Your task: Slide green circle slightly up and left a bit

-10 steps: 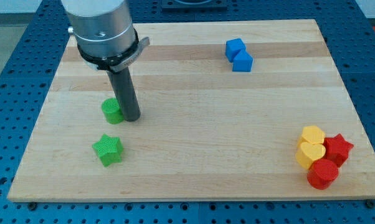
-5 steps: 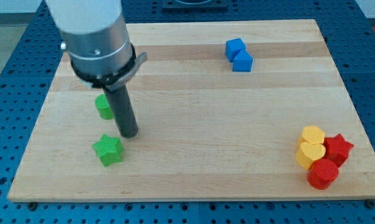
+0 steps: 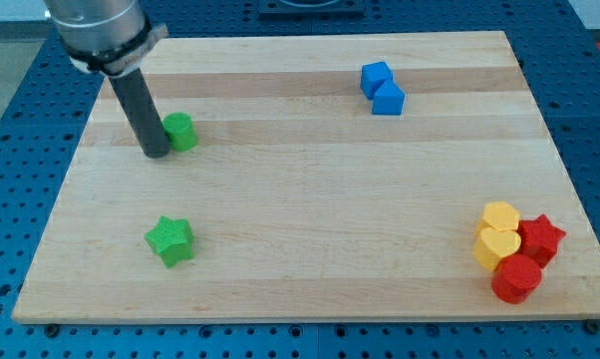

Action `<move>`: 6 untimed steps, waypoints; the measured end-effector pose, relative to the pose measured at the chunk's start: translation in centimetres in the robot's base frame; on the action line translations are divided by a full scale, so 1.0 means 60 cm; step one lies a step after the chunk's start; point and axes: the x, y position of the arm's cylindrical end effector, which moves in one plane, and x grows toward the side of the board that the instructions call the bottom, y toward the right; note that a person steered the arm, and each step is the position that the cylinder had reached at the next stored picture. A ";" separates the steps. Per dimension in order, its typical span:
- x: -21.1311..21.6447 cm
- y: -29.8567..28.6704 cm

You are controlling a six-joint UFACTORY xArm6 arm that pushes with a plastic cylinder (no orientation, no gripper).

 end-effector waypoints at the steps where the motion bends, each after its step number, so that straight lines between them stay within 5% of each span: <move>1: 0.024 0.006; 2: 0.076 0.048; 3: 0.048 0.115; 6: -0.036 0.119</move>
